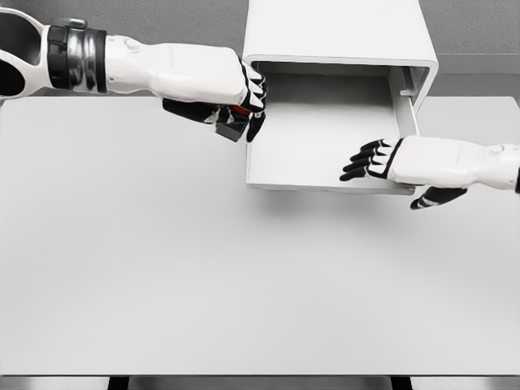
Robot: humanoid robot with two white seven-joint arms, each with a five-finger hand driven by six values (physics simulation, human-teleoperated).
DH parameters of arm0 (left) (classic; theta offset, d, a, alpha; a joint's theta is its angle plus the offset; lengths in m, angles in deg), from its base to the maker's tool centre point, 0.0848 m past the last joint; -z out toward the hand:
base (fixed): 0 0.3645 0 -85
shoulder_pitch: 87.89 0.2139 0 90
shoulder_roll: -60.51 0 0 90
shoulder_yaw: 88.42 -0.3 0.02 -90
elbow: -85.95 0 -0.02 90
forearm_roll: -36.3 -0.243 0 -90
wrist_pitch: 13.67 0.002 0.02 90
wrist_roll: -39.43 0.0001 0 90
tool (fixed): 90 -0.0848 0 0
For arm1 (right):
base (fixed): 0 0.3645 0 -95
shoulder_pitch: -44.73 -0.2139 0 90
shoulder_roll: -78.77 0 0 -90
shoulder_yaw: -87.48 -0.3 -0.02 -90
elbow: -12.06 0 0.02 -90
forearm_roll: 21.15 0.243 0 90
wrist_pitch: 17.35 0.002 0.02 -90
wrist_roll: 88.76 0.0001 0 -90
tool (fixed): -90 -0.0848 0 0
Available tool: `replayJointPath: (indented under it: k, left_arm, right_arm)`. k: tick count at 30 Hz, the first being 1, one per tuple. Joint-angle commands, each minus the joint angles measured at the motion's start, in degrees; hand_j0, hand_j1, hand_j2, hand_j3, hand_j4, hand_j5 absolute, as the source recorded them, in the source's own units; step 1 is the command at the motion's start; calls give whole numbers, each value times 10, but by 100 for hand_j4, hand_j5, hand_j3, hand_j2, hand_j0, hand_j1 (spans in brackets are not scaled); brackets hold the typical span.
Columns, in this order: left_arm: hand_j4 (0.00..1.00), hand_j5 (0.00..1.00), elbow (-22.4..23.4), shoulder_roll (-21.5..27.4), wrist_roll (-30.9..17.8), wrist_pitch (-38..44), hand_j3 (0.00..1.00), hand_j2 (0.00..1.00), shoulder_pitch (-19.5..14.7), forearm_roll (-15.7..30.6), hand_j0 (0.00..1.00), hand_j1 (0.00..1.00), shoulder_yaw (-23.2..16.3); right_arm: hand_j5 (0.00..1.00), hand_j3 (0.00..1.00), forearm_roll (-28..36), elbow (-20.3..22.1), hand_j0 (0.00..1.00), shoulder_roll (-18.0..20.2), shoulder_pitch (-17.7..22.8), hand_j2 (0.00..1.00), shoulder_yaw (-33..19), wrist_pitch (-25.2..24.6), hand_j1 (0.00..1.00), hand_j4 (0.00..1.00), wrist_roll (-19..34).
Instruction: Slide open multi-storey tabletop storage cabinets and put open load switch and slide close multi-storey tabletop storage cabinets
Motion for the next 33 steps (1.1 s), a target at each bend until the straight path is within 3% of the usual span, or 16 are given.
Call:
replayJointPath:
  k: [1, 18, 25, 29, 33]
  left_arm:
    - [36, 36, 8, -14, 0, 1, 36, 36, 0, 4, 36, 36, 1]
    - [36, 36, 91, -106, 2, 1, 36, 36, 8, -3, 36, 36, 1]
    - [36, 36, 97, -129, 1, 1, 36, 36, 33, -7, 36, 36, 11]
    - [36, 36, 126, -147, 0, 1, 36, 36, 41, -18, 36, 36, 11]
    - [36, 36, 145, -159, 1, 1, 36, 36, 59, -36, 36, 36, 42]
  right_arm:
    - [100, 100, -5, 0, 100, -4, 0, 100, 2, -2, 100, 100, -1]
    - [100, 100, -7, -1, 100, -12, -4, 100, 5, -2, 100, 100, 1]
    - [100, 100, -6, -1, 100, -12, -5, 100, 6, -2, 100, 100, 0]
    - [100, 100, -6, 0, 100, -12, -5, 100, 6, -2, 100, 100, 0]
    - [100, 100, -6, 0, 100, -10, -5, 100, 6, -2, 100, 100, 0]
